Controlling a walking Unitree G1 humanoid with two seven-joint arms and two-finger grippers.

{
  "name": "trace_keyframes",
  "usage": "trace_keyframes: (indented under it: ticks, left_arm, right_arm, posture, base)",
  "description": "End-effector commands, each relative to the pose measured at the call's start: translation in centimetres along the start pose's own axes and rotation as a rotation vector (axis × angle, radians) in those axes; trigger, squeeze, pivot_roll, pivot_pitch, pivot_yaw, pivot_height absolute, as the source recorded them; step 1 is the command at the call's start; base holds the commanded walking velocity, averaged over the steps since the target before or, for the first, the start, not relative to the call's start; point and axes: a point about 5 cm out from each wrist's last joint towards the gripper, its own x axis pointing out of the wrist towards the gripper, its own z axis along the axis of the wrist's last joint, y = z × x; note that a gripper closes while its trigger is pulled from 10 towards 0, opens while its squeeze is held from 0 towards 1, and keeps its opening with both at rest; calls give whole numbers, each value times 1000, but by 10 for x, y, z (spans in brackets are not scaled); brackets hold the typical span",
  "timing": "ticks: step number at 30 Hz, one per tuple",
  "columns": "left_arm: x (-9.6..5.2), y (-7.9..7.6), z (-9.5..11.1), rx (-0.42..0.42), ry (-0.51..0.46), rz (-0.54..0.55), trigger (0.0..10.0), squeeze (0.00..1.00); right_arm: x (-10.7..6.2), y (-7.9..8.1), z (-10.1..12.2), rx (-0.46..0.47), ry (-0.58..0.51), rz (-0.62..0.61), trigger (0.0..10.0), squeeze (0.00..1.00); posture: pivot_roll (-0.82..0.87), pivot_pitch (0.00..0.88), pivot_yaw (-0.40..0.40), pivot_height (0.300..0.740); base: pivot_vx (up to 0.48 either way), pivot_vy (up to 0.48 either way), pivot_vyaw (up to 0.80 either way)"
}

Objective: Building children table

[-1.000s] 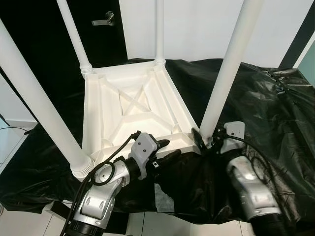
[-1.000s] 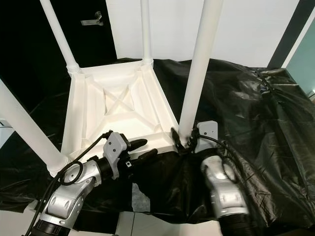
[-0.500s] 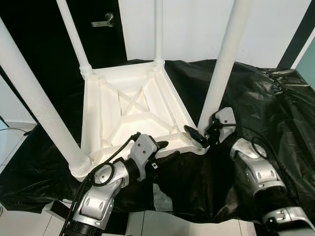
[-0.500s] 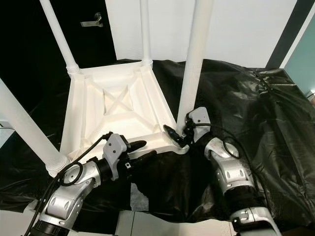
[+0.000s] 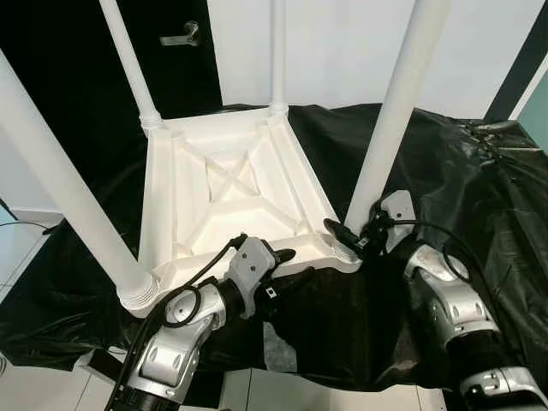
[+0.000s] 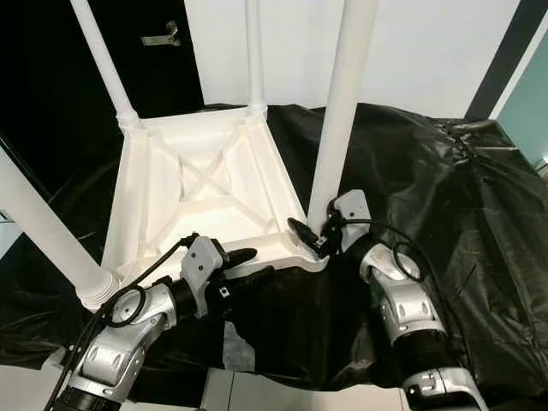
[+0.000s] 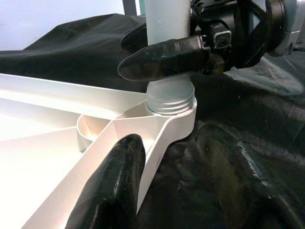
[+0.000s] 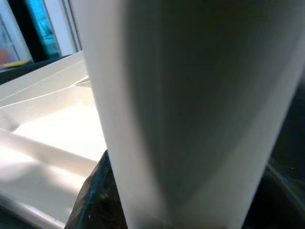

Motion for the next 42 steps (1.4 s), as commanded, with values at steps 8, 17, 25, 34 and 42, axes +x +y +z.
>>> trace_keyframes:
  ticks: [8, 17, 25, 34, 42]
  left_arm:
    - [-1, -1, -1, 6, 15, 12, 10000, 0]
    - [-3, 0, -1, 10, 21, 8, 10000, 0]
    - [-3, -2, -1, 9, 18, 8, 10000, 0]
    - [-4, -2, -1, 10, 19, 14, 10000, 0]
    - [-2, -3, -1, 6, 17, 10, 10000, 0]
  right_arm:
    - [-8, 19, -30, 18, 145, -220, 10000, 0]
    - [-13, 25, -31, 61, 188, -544, 10000, 0]
    - [-8, 38, -26, 79, 175, -582, 10000, 0]
    - [-9, 44, -16, 99, 99, -513, 10000, 1000]
    - [-27, 35, -11, 106, 38, -405, 10000, 1000]
  posture:
    - [36, 0, 11, 740]
    - [39, 0, 3, 740]
    - [49, 0, -5, 740]
    - [46, 0, -8, 740]
    - [33, 0, -7, 740]
  base:
    - [0, 0, 0]
    - [0, 0, 0]
    - [0, 0, 0]
    - [0, 0, 0]
    - [0, 0, 0]
